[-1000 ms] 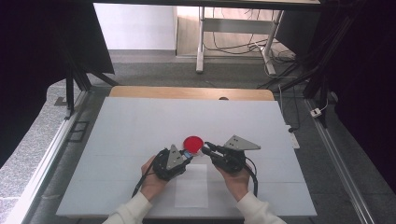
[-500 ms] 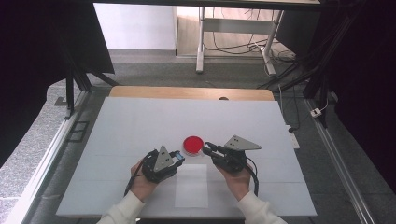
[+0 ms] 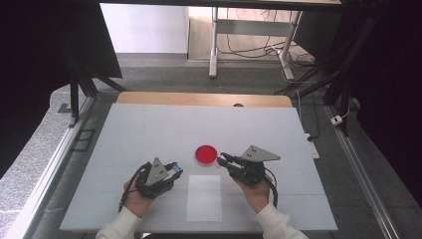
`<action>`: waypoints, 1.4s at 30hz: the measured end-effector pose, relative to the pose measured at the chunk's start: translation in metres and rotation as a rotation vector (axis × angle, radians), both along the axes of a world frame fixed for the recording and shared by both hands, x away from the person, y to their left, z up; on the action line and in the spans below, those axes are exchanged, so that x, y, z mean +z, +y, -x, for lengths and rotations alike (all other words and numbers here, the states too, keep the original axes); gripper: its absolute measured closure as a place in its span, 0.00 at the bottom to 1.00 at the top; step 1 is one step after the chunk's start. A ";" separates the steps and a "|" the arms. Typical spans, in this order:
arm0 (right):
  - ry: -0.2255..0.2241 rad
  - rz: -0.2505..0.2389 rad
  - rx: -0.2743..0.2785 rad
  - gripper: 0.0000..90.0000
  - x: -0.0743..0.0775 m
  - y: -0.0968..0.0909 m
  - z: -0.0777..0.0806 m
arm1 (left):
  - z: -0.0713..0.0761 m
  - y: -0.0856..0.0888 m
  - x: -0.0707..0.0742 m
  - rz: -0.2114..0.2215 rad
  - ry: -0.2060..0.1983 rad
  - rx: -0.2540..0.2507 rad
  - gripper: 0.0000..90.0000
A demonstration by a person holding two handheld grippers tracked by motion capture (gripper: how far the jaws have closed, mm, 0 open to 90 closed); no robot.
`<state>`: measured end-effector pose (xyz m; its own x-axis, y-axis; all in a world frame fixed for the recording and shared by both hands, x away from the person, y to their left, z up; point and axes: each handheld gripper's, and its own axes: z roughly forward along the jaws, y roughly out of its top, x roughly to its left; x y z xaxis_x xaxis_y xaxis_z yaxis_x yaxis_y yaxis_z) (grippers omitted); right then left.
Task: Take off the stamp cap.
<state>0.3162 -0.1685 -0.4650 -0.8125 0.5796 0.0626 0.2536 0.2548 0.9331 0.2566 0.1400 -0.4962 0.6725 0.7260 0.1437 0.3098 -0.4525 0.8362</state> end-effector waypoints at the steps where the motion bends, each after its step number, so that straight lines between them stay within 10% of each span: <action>1: 0.000 -0.002 0.000 0.84 0.000 -0.001 0.000 | 0.002 0.003 0.000 0.003 0.002 0.007 0.73; 25: 0.000 0.004 -0.025 0.84 0.004 -0.015 -0.009 | 0.024 0.059 -0.009 0.053 0.040 0.091 0.73; 42: -0.016 0.009 -0.011 0.84 0.005 -0.013 -0.008 | 0.019 0.061 -0.011 0.061 0.056 0.089 0.73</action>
